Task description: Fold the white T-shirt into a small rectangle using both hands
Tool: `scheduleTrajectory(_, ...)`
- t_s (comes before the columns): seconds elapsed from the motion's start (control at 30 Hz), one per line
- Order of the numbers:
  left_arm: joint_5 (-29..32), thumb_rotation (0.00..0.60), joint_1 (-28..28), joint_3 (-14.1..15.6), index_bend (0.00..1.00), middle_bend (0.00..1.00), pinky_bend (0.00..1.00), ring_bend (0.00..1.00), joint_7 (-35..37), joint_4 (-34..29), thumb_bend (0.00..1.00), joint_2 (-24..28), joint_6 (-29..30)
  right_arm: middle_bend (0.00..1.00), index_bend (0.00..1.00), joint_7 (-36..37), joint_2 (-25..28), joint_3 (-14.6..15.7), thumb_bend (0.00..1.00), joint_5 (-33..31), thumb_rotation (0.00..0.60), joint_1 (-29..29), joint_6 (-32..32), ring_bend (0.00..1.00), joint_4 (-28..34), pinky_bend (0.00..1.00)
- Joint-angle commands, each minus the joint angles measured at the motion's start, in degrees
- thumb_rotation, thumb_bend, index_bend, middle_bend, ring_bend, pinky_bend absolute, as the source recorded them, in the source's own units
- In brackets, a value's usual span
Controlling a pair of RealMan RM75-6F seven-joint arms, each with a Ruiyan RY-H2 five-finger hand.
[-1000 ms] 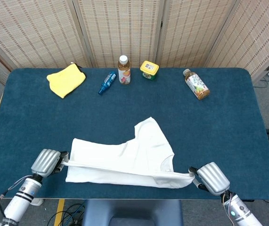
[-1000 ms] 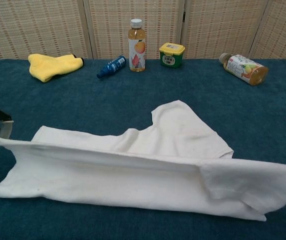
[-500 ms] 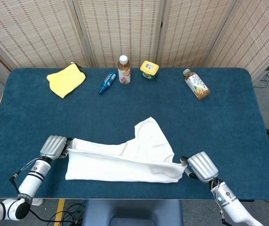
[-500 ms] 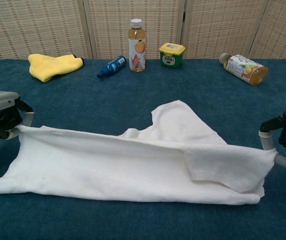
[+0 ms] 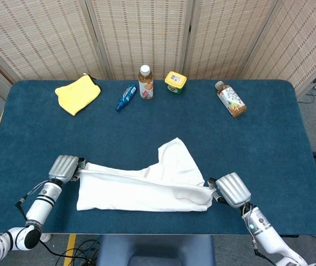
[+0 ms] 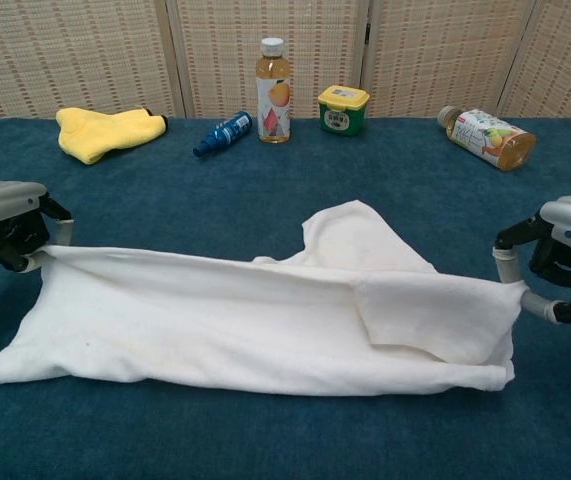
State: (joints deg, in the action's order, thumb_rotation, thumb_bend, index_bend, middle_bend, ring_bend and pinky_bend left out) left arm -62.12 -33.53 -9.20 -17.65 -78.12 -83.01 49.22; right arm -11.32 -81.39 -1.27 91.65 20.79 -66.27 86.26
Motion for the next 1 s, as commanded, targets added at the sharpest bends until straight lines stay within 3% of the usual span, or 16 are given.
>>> scheduleTrajectory(0.03, 0.7, 0.6, -0.4, 0.3, 0.54, 0.88, 0.87, 0.8, -0.6, 0.7, 0.59, -0.4, -0.1, 0.97, 0.69, -0.1, -0.3, -0.1, 0.62, -0.4, 0.6, 0.3, 0.2, 1.0, -0.2, 1.0)
scheduleTrajectory(0.1, 1.3, 0.6, -0.6, 0.4, 0.5, 0.88, 0.87, 0.8, -1.2, 1.0, 0.59, -0.6, 0.0, 0.97, 0.69, -0.2, -0.5, -0.2, 0.62, -0.7, 0.6, 0.5, 0.2, 1.0, -0.4, 1.0)
scheduleTrajectory(0.2, 2.4, 0.6, -0.8, 0.6, 0.37, 0.87, 0.87, 0.8, -1.8, 1.3, 0.56, -0.9, 0.3, 0.97, 0.7, -0.1, -0.9, -0.4, 0.62, -1.0, 0.6, 0.9, 0.4, 1.0, -0.8, 1.0)
scheduleTrajectory(0.37, 3.6, 0.6, -0.6, 1.0, 0.13, 0.87, 0.87, 0.8, -3.4, 0.4, 0.37, -0.6, 1.9, 0.97, 0.69, -0.2, -2.0, -0.6, 0.62, -0.4, 0.6, 1.8, 0.0, 1.0, -2.0, 1.0)
scheduleTrajectory(0.47, 4.2, 0.6, -0.2, 1.0, 0.05, 0.86, 0.87, 0.79, -3.6, -0.7, 0.33, -0.2, 3.2, 0.97, 0.69, -0.1, -2.7, -0.8, 0.62, 0.0, 0.6, 2.3, -0.2, 1.0, -2.7, 1.0)
scheduleTrajectory(0.73, 3.1, 0.6, 2.2, 1.1, 0.0, 0.86, 0.87, 0.79, -1.3, -4.3, 0.33, 2.0, 7.9, 0.97, 0.69, 0.2, -4.6, -1.7, 0.62, 1.8, 0.6, 4.1, -1.9, 1.0, -5.7, 1.0)
scheduleTrajectory(1.0, 0.8, 0.6, 4.8, 1.3, 0.0, 0.86, 0.87, 0.79, 2.1, -7.6, 0.33, 4.5, 12.0, 0.97, 0.69, 6.4, -8.0, -1.9, 0.62, 6.3, 0.6, 4.5, -9.2, 1.0, -11.7, 1.0)
